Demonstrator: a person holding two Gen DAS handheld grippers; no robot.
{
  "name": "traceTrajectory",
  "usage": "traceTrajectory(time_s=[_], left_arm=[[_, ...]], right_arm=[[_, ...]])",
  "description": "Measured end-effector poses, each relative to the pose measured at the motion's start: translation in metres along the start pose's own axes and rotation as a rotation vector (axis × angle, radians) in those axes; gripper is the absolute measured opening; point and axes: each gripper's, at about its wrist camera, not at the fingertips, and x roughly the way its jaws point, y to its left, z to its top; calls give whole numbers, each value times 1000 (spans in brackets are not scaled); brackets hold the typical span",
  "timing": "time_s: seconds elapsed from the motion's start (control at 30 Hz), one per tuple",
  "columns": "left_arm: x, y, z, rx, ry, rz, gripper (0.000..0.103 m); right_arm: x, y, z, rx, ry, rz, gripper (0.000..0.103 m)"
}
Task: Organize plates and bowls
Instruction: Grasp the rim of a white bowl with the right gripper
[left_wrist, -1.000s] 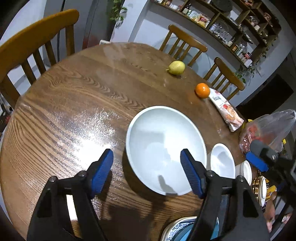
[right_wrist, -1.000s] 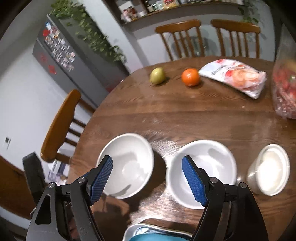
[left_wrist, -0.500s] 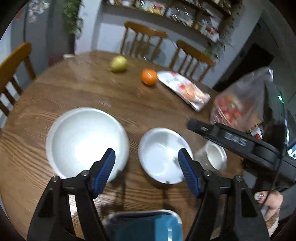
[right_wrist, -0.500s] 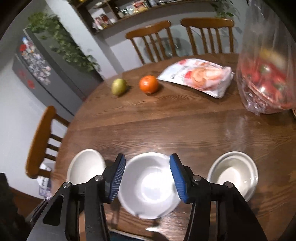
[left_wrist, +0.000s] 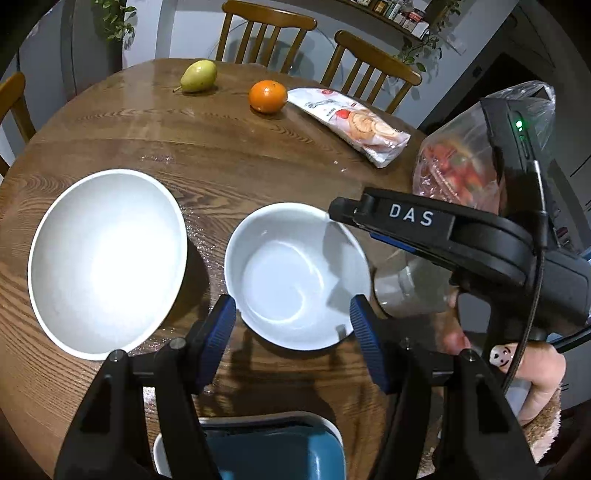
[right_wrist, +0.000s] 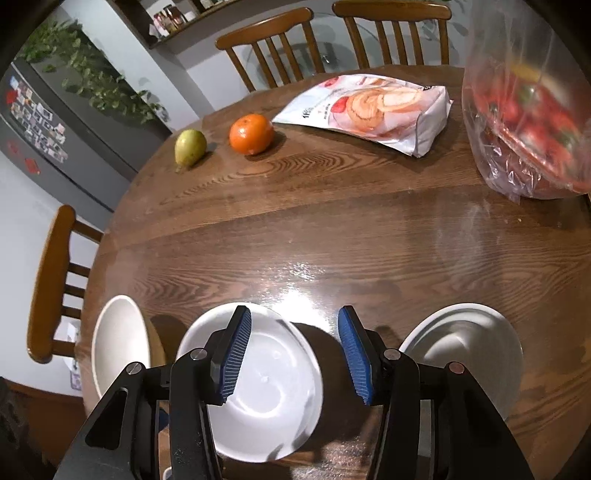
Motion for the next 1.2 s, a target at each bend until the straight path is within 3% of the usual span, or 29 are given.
traceTrajectory(time_s=[0.27,0.5,0.7,1.2], left_arm=[[16,4,1,-19,52,17,60],[29,7,2,-27,81,8,45],[37,8,1,-29,101,-4,40],[38,7,-1,-18,84,-7,40]], right_arm=[[11,4,-2,-21,26,-24,48],[18,10,-4,-48,44,-52,48],[19,11,-5,-52,47,-54,48],[18,15,-6,-67,50,-83,48]])
